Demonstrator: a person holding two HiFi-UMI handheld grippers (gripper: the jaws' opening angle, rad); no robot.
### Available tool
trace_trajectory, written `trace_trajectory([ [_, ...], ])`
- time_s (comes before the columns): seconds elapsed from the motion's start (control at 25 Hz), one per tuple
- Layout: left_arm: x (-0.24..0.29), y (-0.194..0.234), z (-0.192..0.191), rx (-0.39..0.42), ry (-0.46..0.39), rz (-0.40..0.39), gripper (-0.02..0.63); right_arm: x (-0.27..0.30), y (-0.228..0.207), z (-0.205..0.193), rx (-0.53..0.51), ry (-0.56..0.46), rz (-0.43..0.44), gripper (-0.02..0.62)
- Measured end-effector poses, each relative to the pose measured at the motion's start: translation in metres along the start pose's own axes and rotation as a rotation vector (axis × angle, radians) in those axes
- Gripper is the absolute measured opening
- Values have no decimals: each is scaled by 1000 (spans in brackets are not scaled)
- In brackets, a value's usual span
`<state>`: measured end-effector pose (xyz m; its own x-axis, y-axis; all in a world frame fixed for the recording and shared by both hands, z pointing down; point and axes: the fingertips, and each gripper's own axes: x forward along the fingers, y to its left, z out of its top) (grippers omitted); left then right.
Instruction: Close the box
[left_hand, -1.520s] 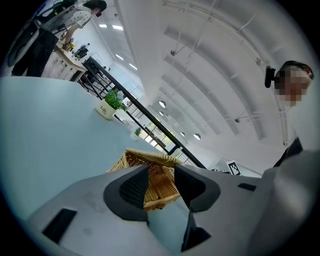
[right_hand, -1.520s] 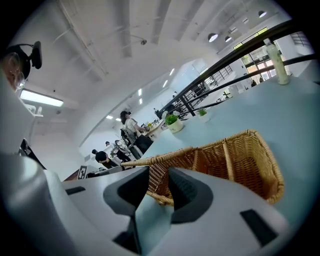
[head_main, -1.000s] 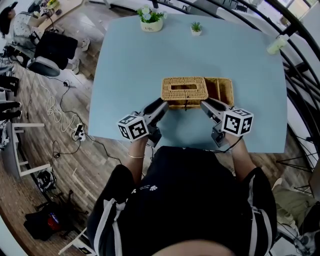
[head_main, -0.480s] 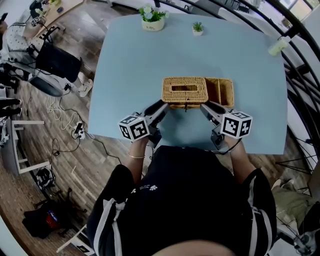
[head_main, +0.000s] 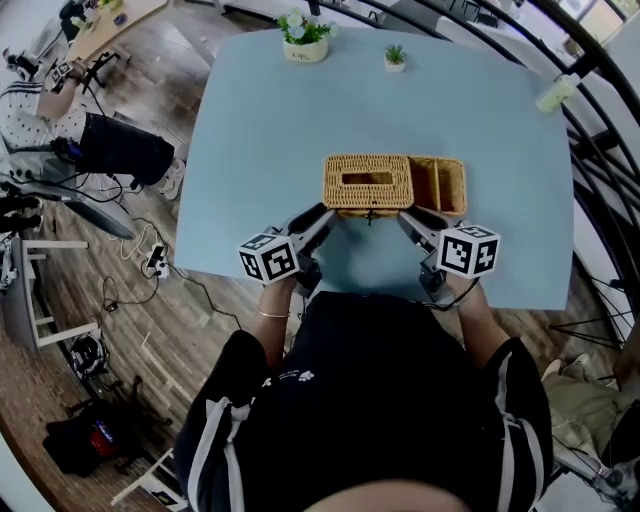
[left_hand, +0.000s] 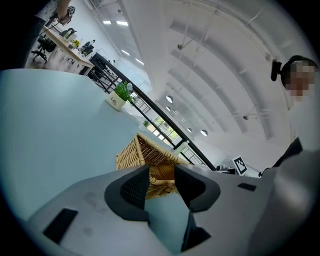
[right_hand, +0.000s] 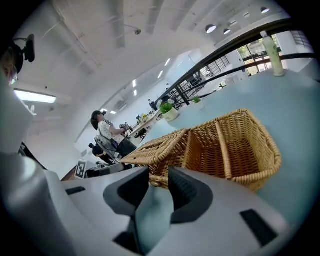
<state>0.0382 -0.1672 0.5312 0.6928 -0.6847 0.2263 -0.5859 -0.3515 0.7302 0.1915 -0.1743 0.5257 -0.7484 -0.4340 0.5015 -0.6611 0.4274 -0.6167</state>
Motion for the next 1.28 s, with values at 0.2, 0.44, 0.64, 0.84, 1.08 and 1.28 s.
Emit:
trace_trajectory([
  [0.2, -1, 1, 0, 3, -2, 3, 141, 1, -3, -3, 9, 8, -10, 118],
  [0.44, -2, 3, -1, 15, 9, 22, 141, 1, -2, -3, 13, 7, -7, 118],
  [0.64, -4, 3, -8, 19, 25, 38, 141, 0, -1, -6, 13, 15, -3, 118],
  [0.84, -7, 4, -13, 5, 19, 40, 141, 0, -2, -10, 15, 22, -9, 118],
  [1.08, -8, 0, -14, 8, 18, 37, 141, -3, -3, -14, 20, 24, -18, 118],
  [1.28, -8, -1, -10, 26, 4, 53, 141, -6, -5, -11, 32, 9, -25, 115],
])
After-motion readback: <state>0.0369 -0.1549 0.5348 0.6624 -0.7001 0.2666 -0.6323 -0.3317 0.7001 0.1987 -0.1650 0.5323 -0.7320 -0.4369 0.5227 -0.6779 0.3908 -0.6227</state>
